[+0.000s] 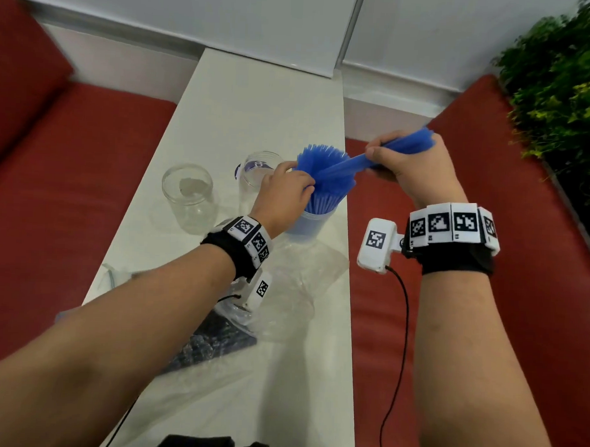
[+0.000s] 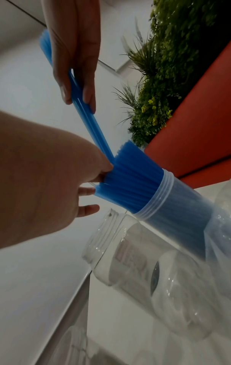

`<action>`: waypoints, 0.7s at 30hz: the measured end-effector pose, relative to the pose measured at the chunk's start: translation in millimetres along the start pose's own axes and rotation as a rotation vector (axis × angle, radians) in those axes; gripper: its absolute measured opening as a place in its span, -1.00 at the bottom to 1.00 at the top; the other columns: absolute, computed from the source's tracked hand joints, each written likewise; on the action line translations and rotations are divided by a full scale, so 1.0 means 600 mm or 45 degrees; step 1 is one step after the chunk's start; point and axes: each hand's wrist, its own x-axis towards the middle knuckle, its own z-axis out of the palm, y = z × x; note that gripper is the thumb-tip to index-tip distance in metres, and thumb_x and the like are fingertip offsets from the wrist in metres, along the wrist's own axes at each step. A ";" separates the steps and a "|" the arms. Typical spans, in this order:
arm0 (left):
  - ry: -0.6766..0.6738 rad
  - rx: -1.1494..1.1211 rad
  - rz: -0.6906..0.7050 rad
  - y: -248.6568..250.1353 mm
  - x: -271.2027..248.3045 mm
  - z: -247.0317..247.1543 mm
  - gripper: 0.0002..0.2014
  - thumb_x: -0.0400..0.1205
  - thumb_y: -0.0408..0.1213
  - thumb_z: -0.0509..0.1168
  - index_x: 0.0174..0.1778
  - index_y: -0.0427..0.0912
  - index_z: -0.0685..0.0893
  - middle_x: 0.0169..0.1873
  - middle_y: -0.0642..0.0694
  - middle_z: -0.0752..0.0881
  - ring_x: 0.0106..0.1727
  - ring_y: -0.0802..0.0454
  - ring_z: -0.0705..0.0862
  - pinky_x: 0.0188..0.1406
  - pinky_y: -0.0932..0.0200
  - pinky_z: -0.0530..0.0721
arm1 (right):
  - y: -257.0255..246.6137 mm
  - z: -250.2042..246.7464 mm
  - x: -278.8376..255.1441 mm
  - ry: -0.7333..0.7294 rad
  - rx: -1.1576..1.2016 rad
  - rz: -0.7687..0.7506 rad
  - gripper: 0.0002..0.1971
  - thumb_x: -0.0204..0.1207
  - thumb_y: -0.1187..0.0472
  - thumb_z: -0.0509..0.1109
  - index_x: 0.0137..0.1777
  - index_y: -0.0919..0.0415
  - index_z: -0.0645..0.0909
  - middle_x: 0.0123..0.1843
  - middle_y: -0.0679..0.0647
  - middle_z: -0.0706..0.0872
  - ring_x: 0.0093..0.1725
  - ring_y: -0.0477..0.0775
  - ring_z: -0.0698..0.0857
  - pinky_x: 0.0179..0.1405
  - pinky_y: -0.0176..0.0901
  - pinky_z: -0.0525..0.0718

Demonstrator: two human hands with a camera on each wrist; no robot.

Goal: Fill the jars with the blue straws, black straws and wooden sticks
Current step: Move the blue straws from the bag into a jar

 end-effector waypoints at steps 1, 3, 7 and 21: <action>0.006 0.010 0.001 -0.001 0.000 0.002 -0.73 0.75 -0.16 0.14 0.17 -0.03 0.75 0.17 0.12 0.74 0.51 -0.02 0.39 0.37 -0.14 0.46 | 0.002 0.001 0.006 -0.022 -0.028 0.003 -0.97 0.48 0.39 0.56 -0.11 0.32 0.79 -0.26 0.10 0.84 -0.23 0.02 0.85 -0.25 -0.29 0.78; 0.008 -0.006 -0.002 0.000 0.002 0.002 -0.73 0.76 -0.18 0.14 0.13 -0.04 0.76 0.14 0.09 0.76 0.50 -0.03 0.40 0.38 -0.15 0.47 | 0.005 0.014 0.022 -0.088 -0.128 -0.004 -0.92 0.49 0.36 0.56 -0.20 0.20 0.79 -0.27 0.08 0.83 -0.21 0.06 0.84 -0.19 -0.21 0.82; -0.003 -0.040 -0.023 0.004 0.003 0.004 -0.72 0.75 -0.23 0.13 0.08 -0.09 0.78 0.11 0.06 0.78 0.53 -0.06 0.38 0.41 -0.13 0.44 | 0.024 0.079 0.065 -0.170 -0.367 0.106 -0.93 0.51 0.32 0.51 -0.07 0.32 0.78 -0.17 0.21 0.82 -0.29 0.01 0.80 -0.20 -0.15 0.79; 0.094 -0.143 0.105 0.004 -0.003 0.009 -0.72 0.73 -0.37 0.17 -0.04 -0.28 0.81 0.01 -0.09 0.81 0.48 -0.10 0.47 0.56 0.15 0.28 | 0.059 0.168 0.087 0.007 -0.834 -0.394 -0.46 0.80 -0.05 0.13 0.69 0.17 0.32 0.76 0.13 0.25 0.77 0.12 0.13 0.74 0.05 0.13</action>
